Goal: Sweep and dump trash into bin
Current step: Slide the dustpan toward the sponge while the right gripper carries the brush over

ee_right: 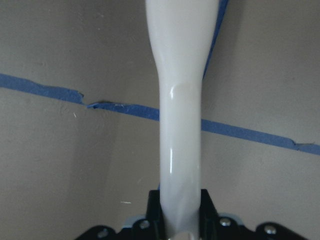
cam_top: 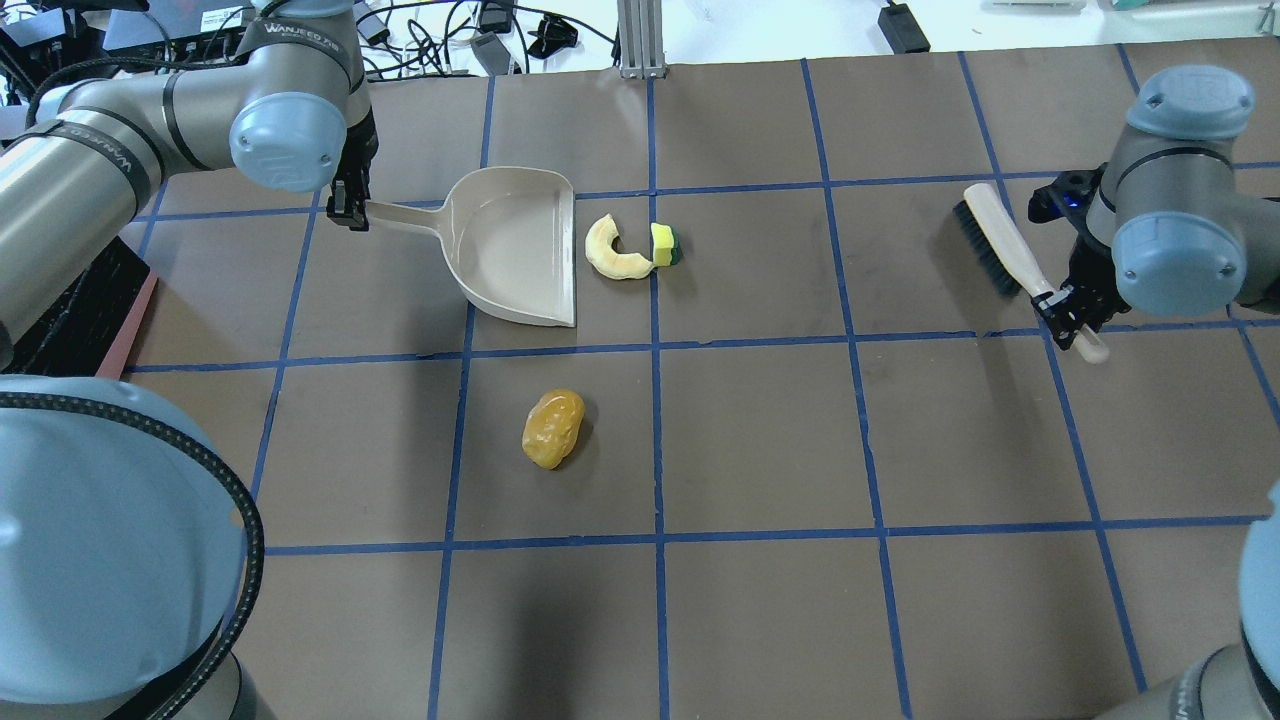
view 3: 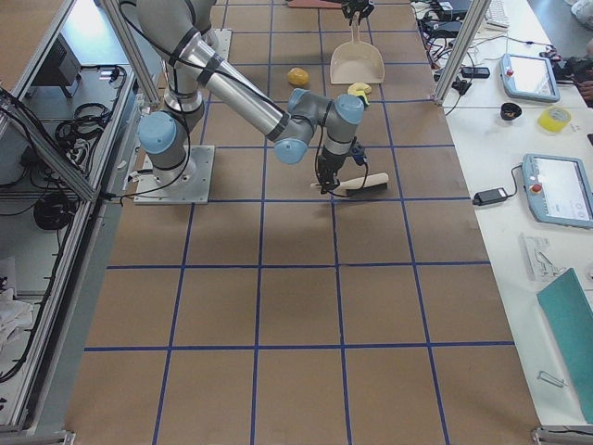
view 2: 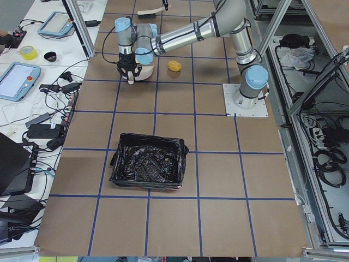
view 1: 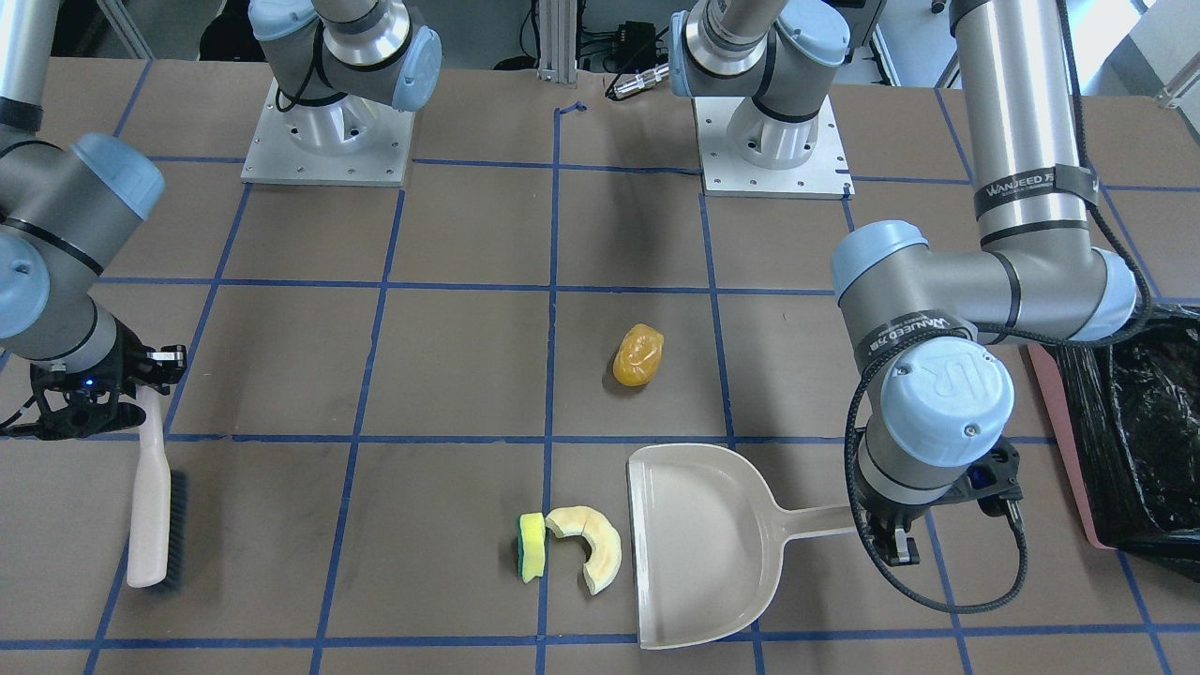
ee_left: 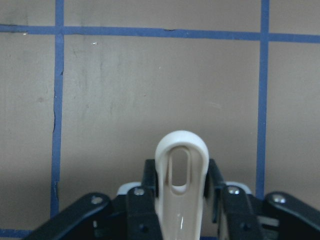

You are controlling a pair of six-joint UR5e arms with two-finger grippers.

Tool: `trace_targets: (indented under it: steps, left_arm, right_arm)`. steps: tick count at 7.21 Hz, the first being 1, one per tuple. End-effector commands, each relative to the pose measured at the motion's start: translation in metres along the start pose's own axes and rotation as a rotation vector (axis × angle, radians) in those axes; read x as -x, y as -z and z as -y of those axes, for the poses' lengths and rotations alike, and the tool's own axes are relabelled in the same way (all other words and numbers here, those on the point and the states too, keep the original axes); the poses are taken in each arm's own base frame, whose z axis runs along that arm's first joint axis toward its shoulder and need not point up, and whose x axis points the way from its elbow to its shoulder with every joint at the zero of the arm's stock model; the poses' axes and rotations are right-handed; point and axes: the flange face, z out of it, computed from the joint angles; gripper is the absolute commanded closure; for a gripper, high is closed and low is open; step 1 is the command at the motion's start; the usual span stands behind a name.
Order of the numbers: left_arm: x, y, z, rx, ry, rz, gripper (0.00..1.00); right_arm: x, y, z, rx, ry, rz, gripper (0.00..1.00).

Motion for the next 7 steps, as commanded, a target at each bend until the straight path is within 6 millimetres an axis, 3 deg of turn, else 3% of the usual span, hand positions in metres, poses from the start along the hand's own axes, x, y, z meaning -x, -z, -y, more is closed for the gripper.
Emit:
trace_targets:
  steps: [1,3,5,7]
  left_arm:
    - [0.003,-0.005,-0.004,0.007,-0.006,0.009,1.00]
    - [0.005,-0.011,-0.005,0.010,-0.009,0.011,1.00]
    - [0.004,-0.009,-0.005,0.012,-0.011,0.006,1.00]
    - [0.005,-0.006,-0.009,0.012,-0.013,0.001,1.00]
  right_arm:
    - [-0.002,0.007,0.002,-0.017,-0.017,-0.004,0.89]
    - [0.010,0.028,0.006,-0.060,-0.154,0.007,0.95]
    - [0.062,0.044,0.024,-0.049,-0.236,0.033,0.96]
    - [0.120,0.075,0.043,0.003,-0.252,0.049,0.96]
